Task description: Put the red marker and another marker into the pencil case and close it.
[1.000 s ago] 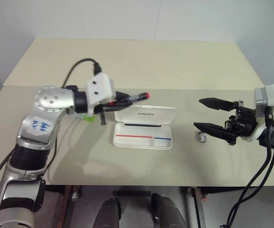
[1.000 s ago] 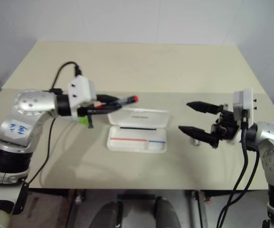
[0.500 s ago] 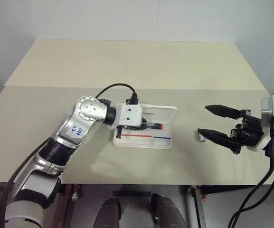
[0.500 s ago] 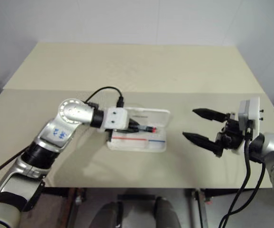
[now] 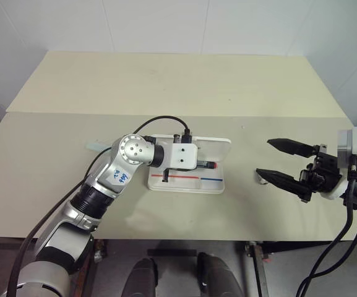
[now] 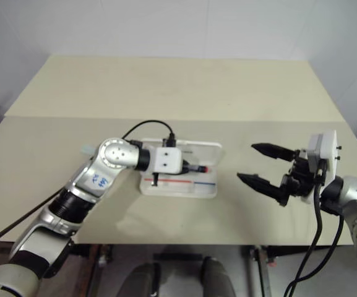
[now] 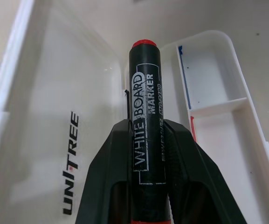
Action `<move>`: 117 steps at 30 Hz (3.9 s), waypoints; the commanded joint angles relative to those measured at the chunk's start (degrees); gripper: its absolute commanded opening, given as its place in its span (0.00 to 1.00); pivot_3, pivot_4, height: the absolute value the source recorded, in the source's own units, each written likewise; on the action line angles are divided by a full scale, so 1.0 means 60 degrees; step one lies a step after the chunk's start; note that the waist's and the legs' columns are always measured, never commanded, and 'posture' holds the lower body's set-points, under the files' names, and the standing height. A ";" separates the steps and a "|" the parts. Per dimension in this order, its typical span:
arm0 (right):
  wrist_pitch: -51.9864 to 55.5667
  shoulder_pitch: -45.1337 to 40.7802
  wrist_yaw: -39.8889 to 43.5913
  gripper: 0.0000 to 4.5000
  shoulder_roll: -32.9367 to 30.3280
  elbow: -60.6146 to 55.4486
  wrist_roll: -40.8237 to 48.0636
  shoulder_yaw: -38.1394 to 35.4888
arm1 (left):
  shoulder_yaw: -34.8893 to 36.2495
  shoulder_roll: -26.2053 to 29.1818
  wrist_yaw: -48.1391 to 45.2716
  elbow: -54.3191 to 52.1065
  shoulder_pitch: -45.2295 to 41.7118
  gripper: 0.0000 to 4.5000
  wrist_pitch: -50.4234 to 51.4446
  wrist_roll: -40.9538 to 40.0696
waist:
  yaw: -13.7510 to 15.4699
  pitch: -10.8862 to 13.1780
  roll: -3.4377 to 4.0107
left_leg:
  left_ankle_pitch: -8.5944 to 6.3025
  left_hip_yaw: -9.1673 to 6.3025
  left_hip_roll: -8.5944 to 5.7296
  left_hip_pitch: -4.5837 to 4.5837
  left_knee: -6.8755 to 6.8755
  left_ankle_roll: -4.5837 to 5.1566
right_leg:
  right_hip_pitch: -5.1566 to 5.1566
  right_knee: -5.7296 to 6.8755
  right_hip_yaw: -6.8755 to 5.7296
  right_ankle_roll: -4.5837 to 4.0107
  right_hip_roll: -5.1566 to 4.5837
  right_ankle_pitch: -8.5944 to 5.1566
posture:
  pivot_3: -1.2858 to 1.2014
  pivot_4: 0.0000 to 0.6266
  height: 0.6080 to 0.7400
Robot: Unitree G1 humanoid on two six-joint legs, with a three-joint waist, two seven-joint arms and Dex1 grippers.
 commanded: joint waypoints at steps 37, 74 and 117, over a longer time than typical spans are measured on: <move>0.0329 -0.1068 -0.0009 1.00 0.0102 -0.0591 0.0721 0.0620 | 0.5794 0.3417 0.1384 -0.3046 0.2473 1.00 0.4445 -0.2804 | -0.0227 0.0003 -0.0005 | 0.0007 0.0000 0.0010 0.0022 0.0094 0.0012 | 0.0021 0.0066 0.0004 -0.0155 0.0002 -0.0085 | 0.52 0.24 1.00; -0.0425 -0.1656 0.0610 1.00 0.0551 0.0640 -0.0479 0.1415 | 0.1410 0.4251 -0.4400 0.9386 -0.3339 1.00 -0.1933 0.0159 | -0.0244 0.0004 -0.0008 | -0.0063 0.0060 0.0085 -0.0002 0.0080 0.0006 | -0.0039 0.0086 -0.0014 -0.0072 0.0054 -0.0033 | 0.52 0.24 1.00; -0.0987 -0.1759 0.0746 1.00 0.0743 0.1103 -0.0906 0.1522 | 0.1214 0.2607 -0.2116 1.2239 -0.4400 0.25 -0.2978 0.2102 | -0.0221 0.0001 -0.0002 | -0.0061 0.0063 0.0092 0.0027 0.0102 0.0005 | -0.0025 0.0134 -0.0002 -0.0063 0.0068 -0.0033 | 0.52 0.24 1.00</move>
